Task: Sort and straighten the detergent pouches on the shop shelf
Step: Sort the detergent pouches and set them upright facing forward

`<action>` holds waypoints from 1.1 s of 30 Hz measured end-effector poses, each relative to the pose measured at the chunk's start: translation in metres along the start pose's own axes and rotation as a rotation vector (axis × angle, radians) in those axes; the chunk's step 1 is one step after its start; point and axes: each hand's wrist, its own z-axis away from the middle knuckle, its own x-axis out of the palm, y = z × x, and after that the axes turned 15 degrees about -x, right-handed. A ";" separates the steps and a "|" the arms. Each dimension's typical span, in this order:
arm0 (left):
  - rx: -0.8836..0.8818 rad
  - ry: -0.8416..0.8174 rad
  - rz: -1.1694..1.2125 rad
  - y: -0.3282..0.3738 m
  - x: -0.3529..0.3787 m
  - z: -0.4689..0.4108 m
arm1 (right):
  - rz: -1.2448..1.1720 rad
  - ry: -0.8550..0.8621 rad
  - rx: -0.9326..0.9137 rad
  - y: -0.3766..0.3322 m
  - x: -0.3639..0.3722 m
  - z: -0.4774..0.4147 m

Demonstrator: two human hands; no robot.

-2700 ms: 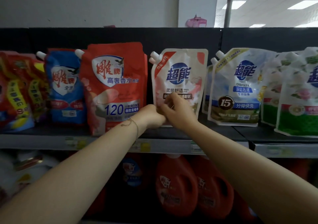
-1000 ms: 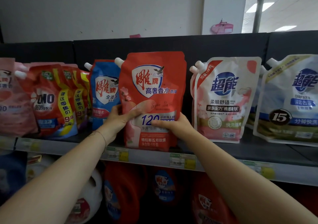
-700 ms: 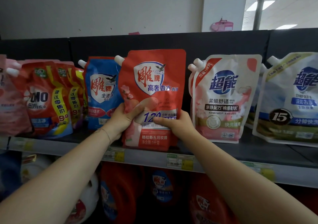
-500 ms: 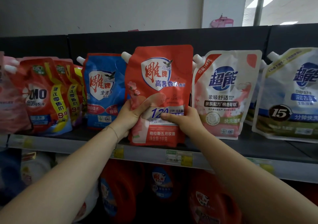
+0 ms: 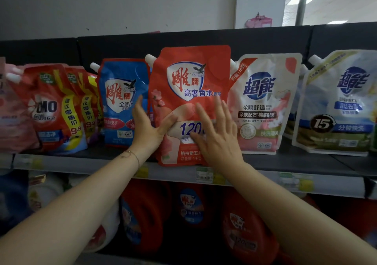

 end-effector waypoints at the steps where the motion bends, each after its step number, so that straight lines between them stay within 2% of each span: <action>1: 0.117 0.020 -0.075 0.000 -0.004 0.005 | 0.032 -0.034 -0.067 -0.001 0.001 0.002; 4: 0.474 -0.041 -0.364 -0.002 -0.015 0.020 | -0.003 -0.193 -0.125 -0.001 0.002 0.004; 7: 0.629 -0.172 -0.689 -0.013 -0.023 0.022 | -0.066 -0.400 -0.155 0.002 -0.003 0.001; 11: 0.585 -0.213 -0.898 -0.024 -0.023 0.015 | -0.020 -0.538 -0.185 0.007 -0.005 -0.005; 20: 0.476 -0.137 -1.094 -0.027 -0.017 -0.006 | 0.065 -0.499 -0.133 0.008 0.024 -0.014; 24: 0.454 -0.168 -1.098 -0.024 -0.019 -0.005 | 0.027 -0.605 -0.122 0.006 0.020 -0.022; 28: 0.505 -0.191 -1.061 -0.028 -0.033 0.003 | 0.006 -0.666 -0.163 -0.002 0.003 -0.020; 33: 0.578 -0.202 -0.965 -0.020 -0.049 0.013 | 0.013 -0.522 -0.178 -0.017 -0.009 -0.015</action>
